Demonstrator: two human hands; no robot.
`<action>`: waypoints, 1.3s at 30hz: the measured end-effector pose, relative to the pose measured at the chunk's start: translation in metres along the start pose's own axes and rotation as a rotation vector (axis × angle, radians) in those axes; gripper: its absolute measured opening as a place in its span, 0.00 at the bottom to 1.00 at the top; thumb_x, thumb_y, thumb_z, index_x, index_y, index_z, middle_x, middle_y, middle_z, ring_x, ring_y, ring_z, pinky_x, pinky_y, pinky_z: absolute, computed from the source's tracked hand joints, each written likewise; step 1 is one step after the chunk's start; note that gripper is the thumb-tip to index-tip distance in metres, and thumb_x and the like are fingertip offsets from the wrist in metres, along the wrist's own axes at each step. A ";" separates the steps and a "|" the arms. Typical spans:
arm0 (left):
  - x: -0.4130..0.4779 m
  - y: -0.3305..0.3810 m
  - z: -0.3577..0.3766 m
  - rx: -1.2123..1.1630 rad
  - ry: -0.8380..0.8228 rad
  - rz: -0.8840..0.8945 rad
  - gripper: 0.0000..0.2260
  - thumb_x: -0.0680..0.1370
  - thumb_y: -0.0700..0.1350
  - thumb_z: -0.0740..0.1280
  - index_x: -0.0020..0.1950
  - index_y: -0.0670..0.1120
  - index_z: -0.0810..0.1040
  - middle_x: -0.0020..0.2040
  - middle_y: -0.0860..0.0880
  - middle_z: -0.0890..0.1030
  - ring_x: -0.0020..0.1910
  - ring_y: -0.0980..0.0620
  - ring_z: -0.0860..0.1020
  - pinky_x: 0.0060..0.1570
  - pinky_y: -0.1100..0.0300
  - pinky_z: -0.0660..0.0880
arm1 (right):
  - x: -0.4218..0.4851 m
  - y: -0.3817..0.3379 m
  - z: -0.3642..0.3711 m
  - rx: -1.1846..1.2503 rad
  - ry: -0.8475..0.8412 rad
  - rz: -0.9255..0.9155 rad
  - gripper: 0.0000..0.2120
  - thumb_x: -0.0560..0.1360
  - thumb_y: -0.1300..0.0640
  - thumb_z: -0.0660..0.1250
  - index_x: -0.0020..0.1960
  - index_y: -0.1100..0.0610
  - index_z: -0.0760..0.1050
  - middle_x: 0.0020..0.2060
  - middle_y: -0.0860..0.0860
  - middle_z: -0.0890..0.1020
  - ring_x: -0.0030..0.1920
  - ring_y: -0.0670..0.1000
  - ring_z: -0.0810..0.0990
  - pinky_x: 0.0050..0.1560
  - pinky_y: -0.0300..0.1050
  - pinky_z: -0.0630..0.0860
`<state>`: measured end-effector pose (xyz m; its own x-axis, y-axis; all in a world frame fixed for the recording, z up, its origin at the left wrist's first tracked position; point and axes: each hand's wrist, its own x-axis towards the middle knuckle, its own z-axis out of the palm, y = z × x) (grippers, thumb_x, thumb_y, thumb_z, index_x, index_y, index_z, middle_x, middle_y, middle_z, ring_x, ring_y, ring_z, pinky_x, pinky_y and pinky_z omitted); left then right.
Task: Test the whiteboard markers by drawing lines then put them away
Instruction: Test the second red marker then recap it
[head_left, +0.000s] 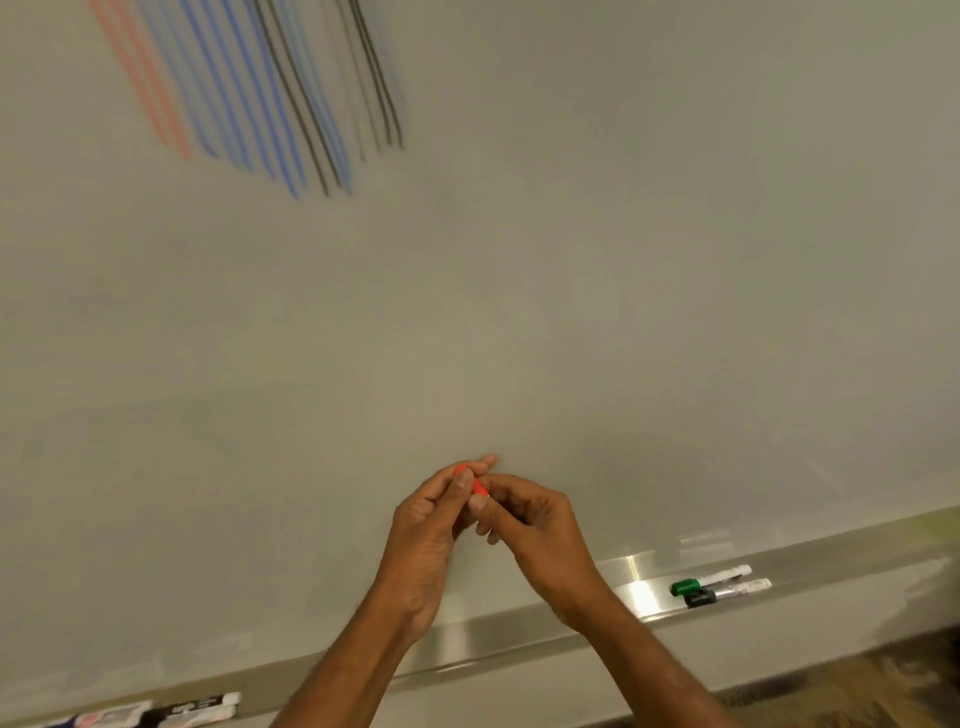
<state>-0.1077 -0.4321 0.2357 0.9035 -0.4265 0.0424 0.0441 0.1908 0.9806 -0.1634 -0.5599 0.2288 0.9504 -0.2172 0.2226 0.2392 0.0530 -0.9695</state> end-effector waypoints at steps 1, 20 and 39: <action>-0.002 0.011 -0.004 -0.029 -0.011 -0.002 0.16 0.81 0.47 0.64 0.63 0.39 0.80 0.64 0.48 0.83 0.64 0.46 0.81 0.61 0.51 0.77 | 0.001 -0.011 0.006 0.009 -0.030 0.020 0.08 0.80 0.56 0.68 0.55 0.55 0.84 0.43 0.57 0.85 0.41 0.51 0.80 0.42 0.44 0.76; -0.044 0.141 -0.060 -0.136 0.008 0.104 0.13 0.80 0.45 0.66 0.59 0.39 0.83 0.58 0.41 0.86 0.60 0.44 0.83 0.62 0.45 0.77 | 0.002 -0.122 0.120 0.013 0.003 0.018 0.17 0.81 0.47 0.65 0.39 0.57 0.81 0.31 0.58 0.72 0.26 0.47 0.63 0.25 0.38 0.59; -0.016 0.261 -0.101 0.237 0.436 0.918 0.09 0.81 0.46 0.68 0.59 0.52 0.83 0.71 0.58 0.76 0.77 0.64 0.63 0.74 0.63 0.61 | 0.025 -0.205 0.120 0.032 0.165 -0.338 0.14 0.82 0.63 0.61 0.60 0.48 0.78 0.44 0.56 0.84 0.36 0.50 0.77 0.34 0.41 0.73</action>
<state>-0.0676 -0.2864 0.4718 0.6249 0.1601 0.7641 -0.7798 0.0820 0.6206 -0.1645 -0.4595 0.4450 0.7725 -0.3813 0.5078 0.5427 -0.0187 -0.8397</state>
